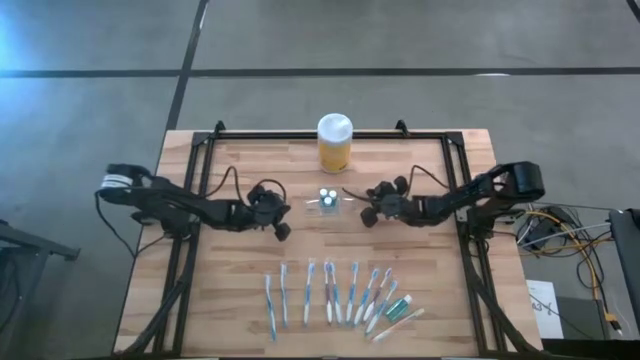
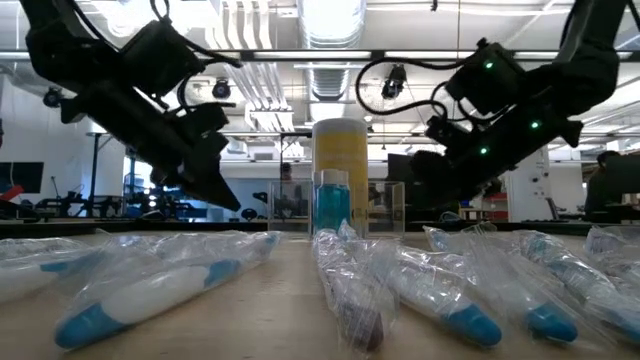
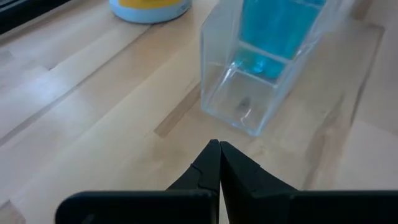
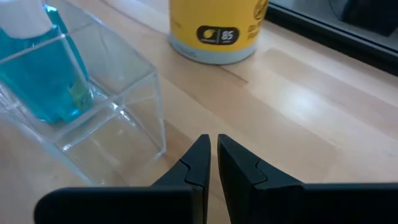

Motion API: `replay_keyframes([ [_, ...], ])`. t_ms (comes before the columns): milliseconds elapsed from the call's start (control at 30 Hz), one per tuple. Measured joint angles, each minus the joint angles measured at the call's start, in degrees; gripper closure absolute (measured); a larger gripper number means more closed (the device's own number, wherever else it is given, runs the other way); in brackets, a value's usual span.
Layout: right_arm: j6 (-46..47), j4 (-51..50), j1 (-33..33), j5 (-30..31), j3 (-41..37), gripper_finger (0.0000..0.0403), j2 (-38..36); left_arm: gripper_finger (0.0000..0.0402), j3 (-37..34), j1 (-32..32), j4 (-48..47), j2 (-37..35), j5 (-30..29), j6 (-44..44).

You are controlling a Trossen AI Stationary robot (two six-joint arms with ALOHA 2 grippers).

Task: Pick & Place toothbrushing station
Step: Adjust the transparent organizer

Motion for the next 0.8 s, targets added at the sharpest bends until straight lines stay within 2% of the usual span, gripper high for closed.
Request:
replay_keyframes([
  [200, -0.5, -0.1, 0.0, -0.1, 2.7, 0.0375, 3.6, 0.0394, 0.0, 0.1, 1.6, 0.6, -0.4, -0.6],
  [300, -0.7, -0.1, 0.0, -2.1, 3.2, 0.0374, 4.2, 0.0394, 0.7, 0.1, 1.7, 0.7, -0.4, 0.1],
  [467, -1.4, -0.1, 0.1, -5.7, 3.5, 0.0374, 4.1, 0.0394, 3.0, 0.1, 1.6, 1.0, 0.0, 2.2],
  [800, -2.0, 0.0, 0.6, -7.9, 3.6, 0.0374, 4.1, 0.0394, 5.2, 1.1, 1.6, 1.4, 1.1, 3.6],
])
